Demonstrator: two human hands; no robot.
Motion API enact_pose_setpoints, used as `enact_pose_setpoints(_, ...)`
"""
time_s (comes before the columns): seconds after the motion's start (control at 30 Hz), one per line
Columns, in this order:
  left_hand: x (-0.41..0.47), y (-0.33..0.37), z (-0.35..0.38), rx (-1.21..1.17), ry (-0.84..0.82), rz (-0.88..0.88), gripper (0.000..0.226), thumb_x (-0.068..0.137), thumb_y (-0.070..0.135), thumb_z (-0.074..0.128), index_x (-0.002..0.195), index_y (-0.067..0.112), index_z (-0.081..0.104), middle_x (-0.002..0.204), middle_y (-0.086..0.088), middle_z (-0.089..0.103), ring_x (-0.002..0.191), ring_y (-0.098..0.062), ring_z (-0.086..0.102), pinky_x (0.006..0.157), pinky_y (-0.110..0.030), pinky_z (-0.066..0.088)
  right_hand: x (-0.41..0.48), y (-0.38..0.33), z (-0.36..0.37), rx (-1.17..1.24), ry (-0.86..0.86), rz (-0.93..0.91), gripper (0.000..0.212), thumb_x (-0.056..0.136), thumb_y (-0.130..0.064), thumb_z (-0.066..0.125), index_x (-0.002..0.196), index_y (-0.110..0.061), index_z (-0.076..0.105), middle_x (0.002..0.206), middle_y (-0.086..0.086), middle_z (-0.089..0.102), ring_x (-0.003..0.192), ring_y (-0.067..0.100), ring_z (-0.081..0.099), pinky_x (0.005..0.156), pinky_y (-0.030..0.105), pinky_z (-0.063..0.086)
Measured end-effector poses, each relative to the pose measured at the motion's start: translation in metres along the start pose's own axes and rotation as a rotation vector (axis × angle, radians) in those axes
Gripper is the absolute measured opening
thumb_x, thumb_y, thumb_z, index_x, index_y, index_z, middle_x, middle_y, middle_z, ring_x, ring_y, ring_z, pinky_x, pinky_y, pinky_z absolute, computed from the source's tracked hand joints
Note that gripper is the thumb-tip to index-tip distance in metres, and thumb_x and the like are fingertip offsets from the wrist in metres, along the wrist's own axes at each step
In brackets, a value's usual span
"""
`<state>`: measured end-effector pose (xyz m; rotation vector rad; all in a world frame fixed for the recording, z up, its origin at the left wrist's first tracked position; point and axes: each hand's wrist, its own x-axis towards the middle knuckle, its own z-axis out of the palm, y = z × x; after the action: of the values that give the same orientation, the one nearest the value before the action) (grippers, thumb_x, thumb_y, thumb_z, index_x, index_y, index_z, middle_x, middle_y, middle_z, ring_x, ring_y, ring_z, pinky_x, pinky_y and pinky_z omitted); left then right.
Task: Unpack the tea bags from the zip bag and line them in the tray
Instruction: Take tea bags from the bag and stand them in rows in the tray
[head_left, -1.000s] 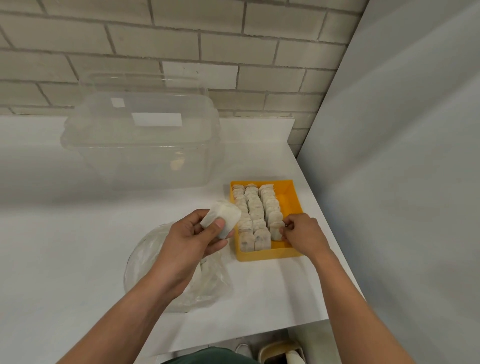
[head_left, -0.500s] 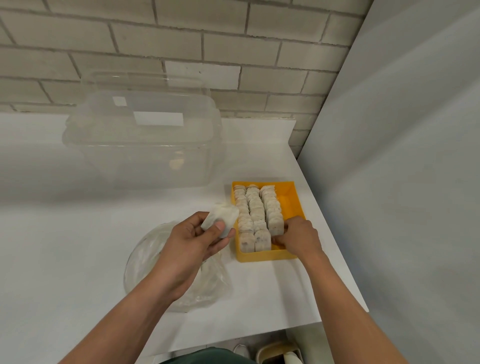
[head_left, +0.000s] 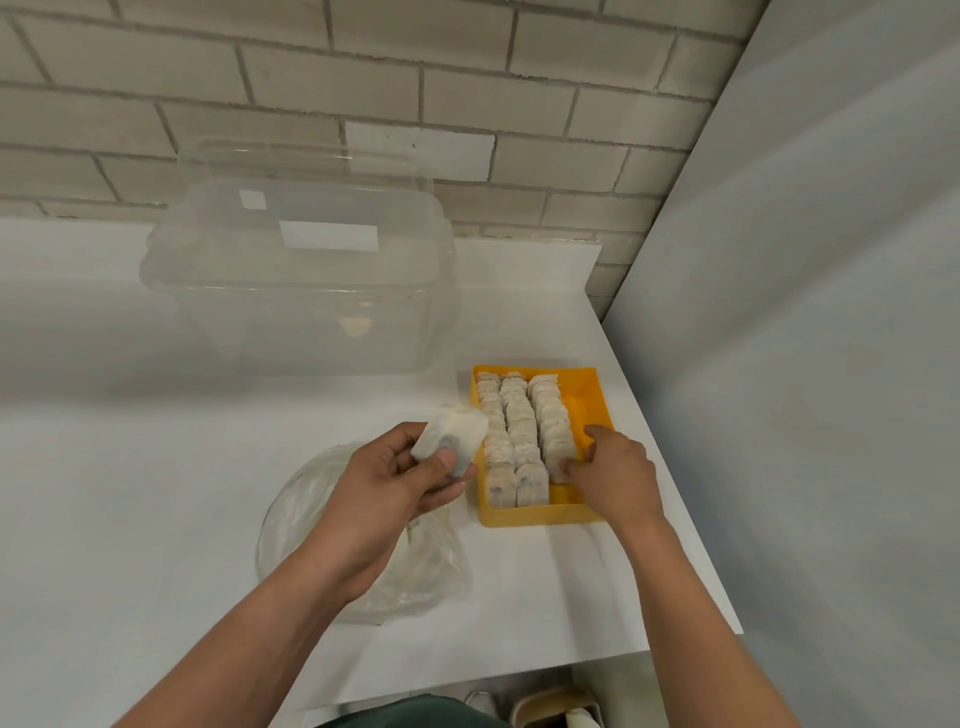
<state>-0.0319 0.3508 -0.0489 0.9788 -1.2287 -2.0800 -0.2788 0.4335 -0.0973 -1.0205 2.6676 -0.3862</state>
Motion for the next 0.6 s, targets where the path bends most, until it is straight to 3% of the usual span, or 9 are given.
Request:
enact_pose_setpoints(0.1, 0.001, -0.001, 0.001, 0.058, 0.014, 0.020, 0.018, 0.100, 0.011, 0.064, 0.117, 0.013, 0.070, 0.107, -0.010, 0.079, 0.105, -0.022, 0.076, 0.086, -0.032, 0.058, -0.020, -0.017, -0.015, 0.388, 0.112, -0.079, 0.034, 0.094, -0.038, 0.070, 0.126, -0.027, 0.068, 0.098, -0.011, 0.071, 0.089, 0.009, 0.067, 0.081, 0.028, 0.054)
enact_pose_setpoints(0.23, 0.004, 0.001, 0.006, 0.040, 0.013, 0.025, 0.019, 0.098, 0.013, 0.067, 0.116, 0.015, 0.071, 0.105, -0.007, 0.079, 0.097, -0.019, 0.076, 0.076, -0.031, 0.055, -0.048, -0.056, -0.034, 0.978, -0.193, -0.160, 0.024, 0.091, -0.038, 0.075, 0.114, -0.031, 0.076, 0.102, -0.009, 0.075, 0.092, 0.013, 0.073, 0.086, 0.037, 0.062)
enact_pose_setpoints(0.33, 0.006, 0.001, 0.009, 0.035, -0.003, 0.041, 0.023, 0.096, 0.015, 0.068, 0.118, 0.016, 0.071, 0.104, -0.009, 0.078, 0.093, -0.018, 0.074, 0.071, -0.028, 0.054, -0.056, -0.069, -0.037, 0.966, -0.279, -0.244, 0.017, 0.093, -0.033, 0.075, 0.109, -0.030, 0.077, 0.105, -0.004, 0.075, 0.094, 0.020, 0.073, 0.082, 0.039, 0.063)
enact_pose_setpoints(0.47, 0.007, -0.001, 0.010, 0.007, -0.044, 0.033, 0.023, 0.100, 0.013, 0.063, 0.121, 0.012, 0.071, 0.112, -0.008, 0.078, 0.104, -0.022, 0.075, 0.084, -0.029, 0.058, -0.054, -0.071, -0.036, 0.871, -0.141, -0.297, 0.007, 0.095, -0.026, 0.072, 0.096, -0.024, 0.079, 0.091, -0.007, 0.076, 0.085, 0.017, 0.072, 0.083, 0.043, 0.061)
enact_pose_setpoints(0.6, 0.006, -0.004, 0.010, -0.079, -0.061, 0.023, 0.023, 0.104, 0.010, 0.055, 0.121, 0.006, 0.070, 0.117, -0.011, 0.077, 0.112, -0.024, 0.074, 0.094, -0.026, 0.059, -0.055, -0.068, -0.037, 0.857, -0.070, -0.355, 0.009, 0.094, -0.024, 0.074, 0.101, -0.024, 0.079, 0.090, -0.013, 0.075, 0.082, 0.007, 0.069, 0.078, 0.028, 0.057)
